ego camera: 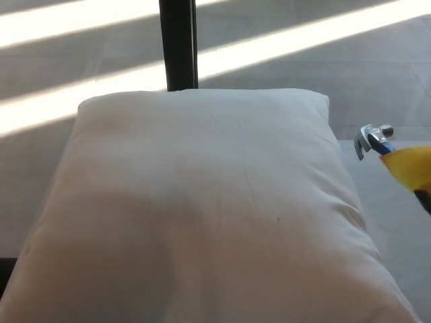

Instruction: A hammer is kept on the right hand side and a pillow is kept on the left hand side on the desk infront of the robot and the robot uses its right hand to pick up the hammer and makes a downward swinging motion to hit the pillow

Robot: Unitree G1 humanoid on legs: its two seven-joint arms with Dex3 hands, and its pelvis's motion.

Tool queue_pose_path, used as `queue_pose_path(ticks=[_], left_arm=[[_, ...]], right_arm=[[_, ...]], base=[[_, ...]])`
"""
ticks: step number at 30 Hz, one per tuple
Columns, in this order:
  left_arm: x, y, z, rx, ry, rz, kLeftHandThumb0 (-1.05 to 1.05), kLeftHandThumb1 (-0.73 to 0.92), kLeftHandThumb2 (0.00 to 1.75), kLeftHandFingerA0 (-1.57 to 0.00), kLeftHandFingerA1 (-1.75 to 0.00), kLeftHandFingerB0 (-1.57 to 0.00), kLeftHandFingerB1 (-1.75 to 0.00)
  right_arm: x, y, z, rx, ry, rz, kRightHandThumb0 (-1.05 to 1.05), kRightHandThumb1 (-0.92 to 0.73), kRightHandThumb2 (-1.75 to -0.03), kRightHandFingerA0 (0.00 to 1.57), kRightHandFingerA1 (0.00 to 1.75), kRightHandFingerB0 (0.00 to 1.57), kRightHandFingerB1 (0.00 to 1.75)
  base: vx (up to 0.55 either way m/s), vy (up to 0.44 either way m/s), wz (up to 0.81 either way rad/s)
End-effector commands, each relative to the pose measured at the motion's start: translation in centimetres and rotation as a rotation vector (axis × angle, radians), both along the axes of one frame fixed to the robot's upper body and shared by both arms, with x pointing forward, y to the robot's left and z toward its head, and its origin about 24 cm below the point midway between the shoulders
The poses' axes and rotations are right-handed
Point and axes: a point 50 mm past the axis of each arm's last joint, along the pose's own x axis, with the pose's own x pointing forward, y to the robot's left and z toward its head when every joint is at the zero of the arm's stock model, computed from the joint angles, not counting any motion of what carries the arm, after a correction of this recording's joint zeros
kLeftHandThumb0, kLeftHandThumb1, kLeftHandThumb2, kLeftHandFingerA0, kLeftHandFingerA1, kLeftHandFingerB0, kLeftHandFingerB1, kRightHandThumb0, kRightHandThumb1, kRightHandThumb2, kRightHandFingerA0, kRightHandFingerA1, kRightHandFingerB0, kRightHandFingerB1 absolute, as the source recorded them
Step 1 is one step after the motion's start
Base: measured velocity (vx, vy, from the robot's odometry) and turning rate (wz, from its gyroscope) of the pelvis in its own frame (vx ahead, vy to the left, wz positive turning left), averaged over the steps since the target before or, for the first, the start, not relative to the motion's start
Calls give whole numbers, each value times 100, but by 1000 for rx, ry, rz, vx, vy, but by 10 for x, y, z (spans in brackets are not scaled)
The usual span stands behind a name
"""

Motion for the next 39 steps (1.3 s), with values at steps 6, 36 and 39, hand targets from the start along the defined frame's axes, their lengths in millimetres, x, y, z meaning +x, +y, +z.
queue_pose_path(ticks=[6, 36, 39], left_arm=[[-12, 0, 1, 17, 26, -10, -66, 75, 62, -67, -53, -51, -46], [-11, 1, 2, 24, 29, -21, -68, 75, 63, -65, -56, -48, -46], [-9, 2, 2, 15, 11, 2, -65, 75, 62, -65, -55, -49, -47]], right_arm=[[14, 51, 42, 1073, -126, -11, -34, -86, -91, 105, 175, 71, 175], [10, 160, 199, 1184, -142, 613, -38, -73, -105, 102, 175, 76, 172], [8, 164, 209, 1183, -137, 640, -39, -77, -100, 102, 175, 80, 166]], base=[[0, 0, 0], [0, 0, 0], [0, 0, 0]])
